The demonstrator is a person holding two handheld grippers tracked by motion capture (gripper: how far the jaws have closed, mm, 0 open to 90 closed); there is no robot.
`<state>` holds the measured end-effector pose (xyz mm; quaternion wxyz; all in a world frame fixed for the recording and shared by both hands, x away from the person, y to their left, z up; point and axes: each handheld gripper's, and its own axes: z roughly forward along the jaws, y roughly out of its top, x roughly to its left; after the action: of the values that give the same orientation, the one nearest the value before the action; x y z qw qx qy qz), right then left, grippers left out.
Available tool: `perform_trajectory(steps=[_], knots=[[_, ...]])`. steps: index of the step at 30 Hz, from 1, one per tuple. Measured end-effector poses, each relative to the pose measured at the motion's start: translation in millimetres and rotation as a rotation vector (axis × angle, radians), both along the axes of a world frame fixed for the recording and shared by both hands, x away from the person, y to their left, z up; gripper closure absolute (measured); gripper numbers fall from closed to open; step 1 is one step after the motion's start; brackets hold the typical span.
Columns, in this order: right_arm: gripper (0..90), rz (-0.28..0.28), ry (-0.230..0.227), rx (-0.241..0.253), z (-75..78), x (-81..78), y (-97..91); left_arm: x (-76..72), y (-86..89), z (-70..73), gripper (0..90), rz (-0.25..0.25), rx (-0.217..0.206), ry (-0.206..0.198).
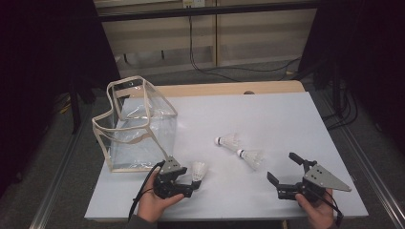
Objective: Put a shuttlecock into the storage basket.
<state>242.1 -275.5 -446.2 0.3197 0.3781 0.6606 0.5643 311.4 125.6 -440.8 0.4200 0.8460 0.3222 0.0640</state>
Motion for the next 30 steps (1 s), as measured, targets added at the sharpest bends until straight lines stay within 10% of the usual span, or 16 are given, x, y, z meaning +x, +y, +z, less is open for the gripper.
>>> perform_trajectory(steps=[30], knots=[[0.8,-0.001,-0.006,-0.002,0.4,0.0,-0.4,-2.0,-6.7,-2.8,38.7,0.053,0.021,0.085]])
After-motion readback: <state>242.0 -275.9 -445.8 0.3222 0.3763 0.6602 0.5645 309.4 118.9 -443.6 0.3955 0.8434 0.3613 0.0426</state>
